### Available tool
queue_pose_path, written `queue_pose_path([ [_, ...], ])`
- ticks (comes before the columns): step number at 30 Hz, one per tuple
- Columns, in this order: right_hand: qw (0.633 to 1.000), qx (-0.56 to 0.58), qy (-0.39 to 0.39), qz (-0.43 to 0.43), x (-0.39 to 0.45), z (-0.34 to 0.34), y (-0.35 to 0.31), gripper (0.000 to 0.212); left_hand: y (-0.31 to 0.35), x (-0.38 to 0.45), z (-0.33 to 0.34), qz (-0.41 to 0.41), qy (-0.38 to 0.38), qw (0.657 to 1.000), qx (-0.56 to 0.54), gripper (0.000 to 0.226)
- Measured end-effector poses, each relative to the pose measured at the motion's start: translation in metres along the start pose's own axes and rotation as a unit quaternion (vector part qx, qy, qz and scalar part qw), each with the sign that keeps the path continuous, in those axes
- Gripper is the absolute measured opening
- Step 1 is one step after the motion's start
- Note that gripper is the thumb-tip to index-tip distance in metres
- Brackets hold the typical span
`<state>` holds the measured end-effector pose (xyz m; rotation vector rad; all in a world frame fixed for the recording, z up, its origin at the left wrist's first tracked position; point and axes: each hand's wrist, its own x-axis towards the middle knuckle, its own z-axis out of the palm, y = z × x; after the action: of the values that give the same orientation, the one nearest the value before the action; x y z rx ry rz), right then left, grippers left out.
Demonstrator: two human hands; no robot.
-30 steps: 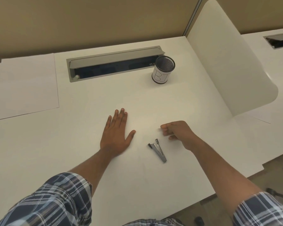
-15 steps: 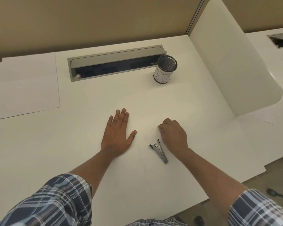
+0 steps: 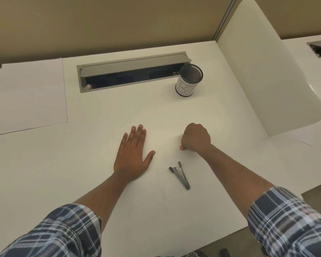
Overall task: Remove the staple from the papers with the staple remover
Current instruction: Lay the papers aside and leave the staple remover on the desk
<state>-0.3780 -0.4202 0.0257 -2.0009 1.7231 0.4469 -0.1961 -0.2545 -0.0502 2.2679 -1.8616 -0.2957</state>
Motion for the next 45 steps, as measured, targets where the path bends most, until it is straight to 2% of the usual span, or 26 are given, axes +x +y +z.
queue_pose_path([
  [3, 1.0, 0.002, 0.001, -0.016, -0.002, 0.002, -0.002, 0.023, 0.0, -0.001, -0.002, -0.001, -0.003, 1.0, 0.0, 0.078],
  [5, 0.999, 0.021, -0.017, -0.037, -0.003, 0.001, 0.003, 0.016, 0.001, -0.002, -0.002, -0.002, -0.003, 1.0, -0.001, 0.078],
  [8, 0.984, 0.17, -0.046, -0.03, -0.009, -0.007, 0.014, 0.015, 0.0, 0.0, -0.003, -0.004, -0.008, 1.0, 0.002, 0.078],
  [10, 0.941, 0.331, -0.077, 0.004, -0.018, -0.015, 0.025, 0.017, 0.0, 0.001, -0.003, -0.003, -0.008, 1.0, 0.007, 0.078],
  [12, 0.888, 0.445, -0.114, 0.022, -0.027, -0.018, 0.033, 0.017, 0.0, 0.0, -0.003, -0.003, -0.012, 1.0, 0.009, 0.078],
  [16, 0.81, 0.564, -0.147, 0.058, -0.035, -0.003, 0.035, 0.019, -0.001, -0.001, -0.001, -0.001, -0.002, 1.0, 0.002, 0.078],
  [18, 0.791, 0.592, -0.136, 0.075, -0.037, 0.008, 0.035, 0.019, 0.0, 0.0, -0.001, -0.001, -0.002, 1.0, -0.001, 0.078],
  [19, 0.792, 0.594, -0.119, 0.08, -0.037, 0.013, 0.035, 0.02, 0.0, 0.0, -0.001, -0.002, -0.002, 1.0, 0.001, 0.078],
  [21, 0.815, 0.568, -0.079, 0.08, -0.039, 0.024, 0.033, 0.017, -0.001, 0.0, -0.001, -0.003, -0.006, 1.0, 0.006, 0.078],
  [24, 0.899, 0.436, -0.021, 0.029, -0.045, 0.039, 0.022, 0.008, -0.001, 0.0, 0.0, -0.001, -0.009, 1.0, 0.007, 0.078],
  [26, 0.95, 0.313, -0.011, -0.014, -0.049, 0.044, 0.011, 0.016, -0.001, 0.0, -0.001, 0.0, -0.009, 1.0, 0.005, 0.077],
  [28, 0.974, 0.225, -0.01, -0.021, -0.051, 0.043, -0.001, 0.03, -0.001, 0.0, -0.001, 0.001, -0.009, 1.0, 0.002, 0.077],
  [33, 0.997, 0.07, -0.026, 0.003, -0.039, 0.032, -0.022, 0.062, -0.001, 0.0, -0.001, 0.002, -0.004, 1.0, -0.006, 0.078],
  [35, 1.0, 0.01, -0.024, 0.001, -0.036, 0.026, -0.032, 0.067, -0.001, 0.0, 0.0, 0.002, -0.002, 1.0, -0.003, 0.078],
  [39, 0.997, -0.052, -0.004, -0.058, -0.039, 0.024, -0.048, 0.051, 0.0, -0.001, 0.001, 0.0, -0.009, 1.0, 0.002, 0.078],
  [45, 0.995, 0.051, -0.007, -0.085, -0.046, 0.037, -0.028, 0.039, -0.002, -0.001, 0.001, 0.002, -0.005, 1.0, 0.003, 0.077],
])
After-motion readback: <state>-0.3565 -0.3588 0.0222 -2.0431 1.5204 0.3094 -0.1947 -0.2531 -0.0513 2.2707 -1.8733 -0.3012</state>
